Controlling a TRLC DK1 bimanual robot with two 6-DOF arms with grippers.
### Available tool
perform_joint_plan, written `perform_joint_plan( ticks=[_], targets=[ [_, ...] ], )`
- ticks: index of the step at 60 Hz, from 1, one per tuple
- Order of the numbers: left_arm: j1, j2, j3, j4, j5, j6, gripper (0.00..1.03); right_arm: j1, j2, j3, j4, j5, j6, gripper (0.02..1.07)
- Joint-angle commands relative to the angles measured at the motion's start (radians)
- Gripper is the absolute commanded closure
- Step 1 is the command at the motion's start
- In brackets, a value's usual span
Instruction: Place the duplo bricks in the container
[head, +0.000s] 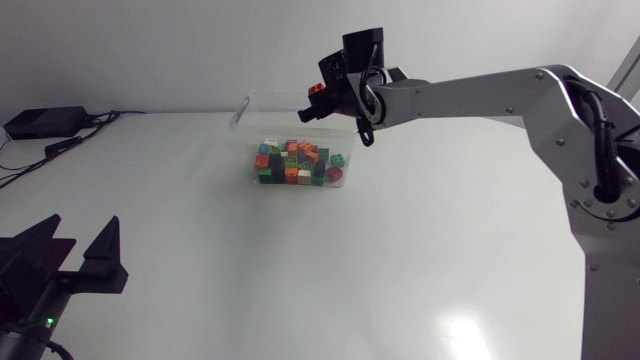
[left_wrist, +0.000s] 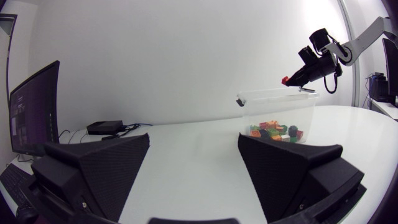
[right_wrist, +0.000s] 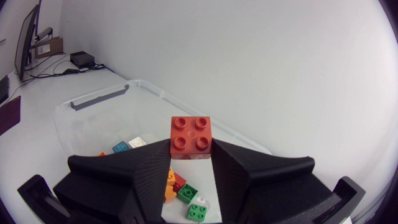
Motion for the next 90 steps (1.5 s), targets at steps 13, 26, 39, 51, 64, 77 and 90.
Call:
perform_joint_plan(
  ticks=[13, 26, 39, 51, 64, 77, 90],
  targets=[
    [-0.003, -0.009, -0.017, -0.004, -0.003, -0.075, 0.04, 0.006, 0.029, 0.004, 0.082, 0.105, -0.037, 0.06],
    [-0.049, -0.009, -0.019, 0.000, -0.001, -0.082, 0.04, -0.022, -0.244, -0.257, 0.174, 0.135, -0.064, 0.06],
    [-0.043, -0.009, -0.017, -0.003, -0.001, -0.082, 0.04, -0.115, -0.530, -0.489, 0.197, 0.163, -0.067, 0.06],
    [-0.042, -0.009, -0.017, -0.004, -0.001, -0.069, 0.04, -0.218, -0.772, -0.686, 0.195, 0.172, -0.092, 0.06],
    [-0.060, -0.009, -0.017, -0.007, 0.018, -0.066, 0.04, -0.328, -1.023, -0.881, 0.194, 0.149, -0.121, 0.06],
    [-0.060, -0.009, -0.016, -0.015, 0.040, -0.060, 0.04, -0.368, -1.200, -1.071, 0.197, 0.145, -0.119, 0.06],
    [-0.039, -0.009, -0.016, -0.018, 0.040, -0.055, 0.04, -0.368, -1.332, -1.220, 0.192, 0.155, -0.106, 0.06]
  ],
)
